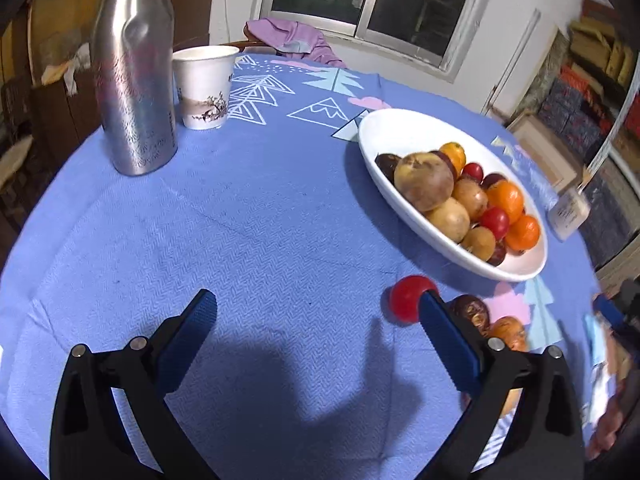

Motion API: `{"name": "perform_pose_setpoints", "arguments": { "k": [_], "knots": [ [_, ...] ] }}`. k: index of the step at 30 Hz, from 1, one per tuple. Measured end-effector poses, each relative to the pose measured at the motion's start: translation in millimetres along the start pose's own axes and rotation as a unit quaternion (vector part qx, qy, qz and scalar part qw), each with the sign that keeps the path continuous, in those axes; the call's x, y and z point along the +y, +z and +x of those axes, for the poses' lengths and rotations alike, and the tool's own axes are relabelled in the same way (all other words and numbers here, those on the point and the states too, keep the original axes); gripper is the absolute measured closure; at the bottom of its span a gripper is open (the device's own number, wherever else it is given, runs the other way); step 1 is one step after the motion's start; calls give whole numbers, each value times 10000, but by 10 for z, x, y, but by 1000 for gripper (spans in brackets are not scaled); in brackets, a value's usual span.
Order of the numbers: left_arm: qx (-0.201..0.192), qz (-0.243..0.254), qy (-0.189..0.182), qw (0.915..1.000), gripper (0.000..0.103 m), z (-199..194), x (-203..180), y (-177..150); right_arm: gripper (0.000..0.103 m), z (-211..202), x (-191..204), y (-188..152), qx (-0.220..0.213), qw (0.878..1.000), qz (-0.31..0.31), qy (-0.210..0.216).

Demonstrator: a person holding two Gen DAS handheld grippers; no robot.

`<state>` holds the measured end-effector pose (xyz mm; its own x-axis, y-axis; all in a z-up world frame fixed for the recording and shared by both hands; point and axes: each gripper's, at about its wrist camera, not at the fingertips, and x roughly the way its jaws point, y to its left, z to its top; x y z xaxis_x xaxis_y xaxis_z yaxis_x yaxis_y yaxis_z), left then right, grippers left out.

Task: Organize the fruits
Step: 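Move both open tools back to the remaining fruits on the cloth, then grasp a red plum with the left tool while the right tool grasps a speckled tan fruit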

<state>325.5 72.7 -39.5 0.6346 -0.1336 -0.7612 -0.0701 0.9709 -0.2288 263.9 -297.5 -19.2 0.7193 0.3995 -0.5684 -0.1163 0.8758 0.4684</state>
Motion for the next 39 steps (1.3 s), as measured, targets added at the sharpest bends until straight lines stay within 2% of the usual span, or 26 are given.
{"name": "perform_pose_setpoints", "arguments": {
  "k": [3, 6, 10, 14, 15, 16, 17, 21, 24, 30, 33, 35, 39],
  "knots": [
    [146, -101, -272, 9995, 4, 71, -6, 3, 3, 9, 8, -3, 21, 10000, -20, 19],
    [232, 68, -411, 9989, 4, 132, -126, -7, 3, 16, 26, -8, 41, 10000, -65, 35],
    [254, 340, -480, 9979, 4, 153, -298, -34, 3, 46, 48, -16, 116, 9999, -98, 44],
    [375, 659, -309, 9966, 5, 232, -415, -86, 3, 72, 65, -33, 168, 9997, -148, 23],
    [418, 765, -244, 9959, 7, 241, -441, -117, 3, 75, 71, -36, 176, 9997, -167, 25],
    [443, 841, -214, 9952, 19, 234, -445, -145, 3, 71, 71, -38, 175, 9997, -178, 25],
    [468, 888, -257, 9946, 25, 222, -446, -172, 3, 71, 71, -39, 179, 9997, -185, 22],
    [464, 894, -427, 9940, 29, 113, -428, -275, 3, 71, 61, -38, 205, 9996, -168, 38],
    [431, 1113, -292, 9924, 29, 90, -475, -376, 3, 89, 69, -42, 240, 9995, -188, 43],
    [269, 1366, -295, 9898, 29, 121, -566, -392, 3, 99, 130, -64, 235, 9991, -357, 40],
    [217, 1605, -142, 9867, 38, 130, -627, -424, 3, 105, 132, -68, 230, 9990, -383, 13],
    [180, 1546, -194, 9876, 58, 115, -605, -402, 3, 107, 124, -67, 237, 9991, -364, 4],
    [110, 1479, -394, 9882, 61, 128, -586, -350, 3, 126, 158, -88, 277, 9985, -471, -23]
  ]
}}
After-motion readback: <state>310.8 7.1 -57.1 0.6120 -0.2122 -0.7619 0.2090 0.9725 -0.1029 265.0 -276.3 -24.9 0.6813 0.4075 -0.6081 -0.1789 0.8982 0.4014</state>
